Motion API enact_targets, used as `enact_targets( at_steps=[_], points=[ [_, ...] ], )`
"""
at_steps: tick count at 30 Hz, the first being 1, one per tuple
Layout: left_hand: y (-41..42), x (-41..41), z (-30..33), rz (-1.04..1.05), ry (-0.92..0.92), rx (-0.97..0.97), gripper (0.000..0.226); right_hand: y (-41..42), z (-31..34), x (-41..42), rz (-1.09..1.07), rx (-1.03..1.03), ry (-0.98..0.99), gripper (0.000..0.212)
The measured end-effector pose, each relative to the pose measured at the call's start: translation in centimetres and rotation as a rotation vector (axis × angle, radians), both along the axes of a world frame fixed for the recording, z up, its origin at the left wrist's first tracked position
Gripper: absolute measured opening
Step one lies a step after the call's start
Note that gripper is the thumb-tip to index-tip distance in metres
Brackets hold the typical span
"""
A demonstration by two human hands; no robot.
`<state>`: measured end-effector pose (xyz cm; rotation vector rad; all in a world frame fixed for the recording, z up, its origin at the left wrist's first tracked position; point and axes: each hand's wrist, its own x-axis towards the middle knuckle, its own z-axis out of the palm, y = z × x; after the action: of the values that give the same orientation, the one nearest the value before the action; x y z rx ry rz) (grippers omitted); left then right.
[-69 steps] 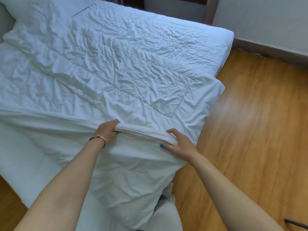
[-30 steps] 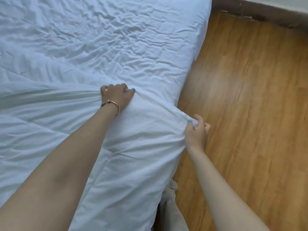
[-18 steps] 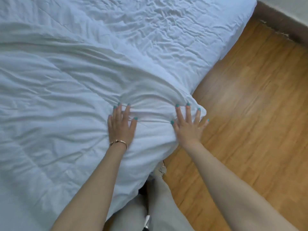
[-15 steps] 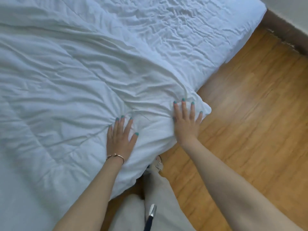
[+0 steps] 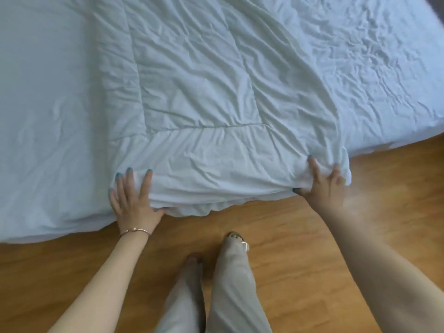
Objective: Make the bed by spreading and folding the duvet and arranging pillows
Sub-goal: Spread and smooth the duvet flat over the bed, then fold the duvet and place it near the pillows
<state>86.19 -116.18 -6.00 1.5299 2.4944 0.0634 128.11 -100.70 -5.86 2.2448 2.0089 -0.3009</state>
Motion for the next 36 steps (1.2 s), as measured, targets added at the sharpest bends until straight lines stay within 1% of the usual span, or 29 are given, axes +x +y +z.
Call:
enact_targets(
  at_steps=[2, 3, 5, 7, 10, 13, 15, 19, 20, 22, 24, 26, 29, 31, 33, 34, 36],
  points=[
    [-0.2, -0.7, 0.2, 0.184, -0.069, 0.067, 0.105, 0.8, -0.4, 0.6, 0.035, 0.050, -0.030, 0.115],
    [-0.3, -1.0, 0.2, 0.231, -0.116, 0.111, 0.102, 1.5, -0.4, 0.8, 0.048, 0.042, -0.053, 0.118],
    [-0.5, -1.4, 0.2, 0.235, -0.203, 0.210, 0.095, 2.7, -0.1, 1.0, 0.080, -0.022, -0.089, 0.123],
    [-0.7, -1.5, -0.1, 0.238, -0.233, 0.274, 0.086, 3.4, 0.4, 1.4, 0.119, -0.085, -0.080, 0.126],
    [-1.1, -0.8, -0.2, 0.352, -0.274, 0.310, 0.083, 4.7, 0.5, 2.4, 0.143, -0.119, 0.003, 0.124],
    [-1.6, -0.7, 0.5, 0.379, -0.280, 0.293, 0.086, 6.4, 0.5, 3.4, 0.148, -0.117, 0.179, 0.129],
    [-2.2, -0.9, 0.8, 0.377, -0.271, 0.209, 0.091, 7.4, 0.0, 4.5, 0.201, -0.121, 0.211, 0.125],
    [-3.0, -0.8, 1.9, 0.370, -0.327, -0.023, 0.096, 8.5, -0.9, 5.5, 0.343, -0.084, 0.177, 0.097],
    [-3.5, -0.9, 2.2, 0.359, -0.329, -0.078, 0.095, 8.5, -0.9, 5.7, 0.358, -0.087, 0.177, 0.093],
    [-5.5, -1.0, 2.8, 0.333, -0.265, -0.174, 0.096, 7.8, -0.1, 6.6, 0.387, -0.103, 0.161, 0.093],
    [-8.6, -1.0, 3.2, 0.285, -0.148, -0.286, 0.105, 7.1, 0.8, 7.9, 0.430, -0.131, 0.136, 0.098],
    [-11.2, -0.2, 3.3, 0.267, -0.102, -0.383, 0.110, 6.5, 1.6, 8.9, 0.454, -0.190, 0.090, 0.099],
    [-10.3, 1.0, 3.7, 0.335, -0.053, -0.423, 0.103, 6.2, 3.0, 8.0, 0.380, -0.243, -0.011, 0.095],
    [-9.4, 0.9, 3.2, 0.390, -0.030, -0.467, 0.094, 5.9, 3.0, 6.8, 0.331, -0.255, -0.125, 0.101],
    [-9.6, 1.3, 3.1, 0.440, -0.081, -0.562, 0.078, 5.0, 3.1, 5.3, 0.233, -0.275, -0.209, 0.109],
    [-10.0, 1.7, 3.1, 0.437, -0.116, -0.613, 0.073, 4.4, 3.0, 4.4, 0.174, -0.265, -0.220, 0.109],
    [-10.5, 3.0, 3.7, 0.406, -0.197, -0.635, 0.074, 3.3, 2.8, 2.4, 0.082, -0.249, -0.198, 0.104]
  ],
)
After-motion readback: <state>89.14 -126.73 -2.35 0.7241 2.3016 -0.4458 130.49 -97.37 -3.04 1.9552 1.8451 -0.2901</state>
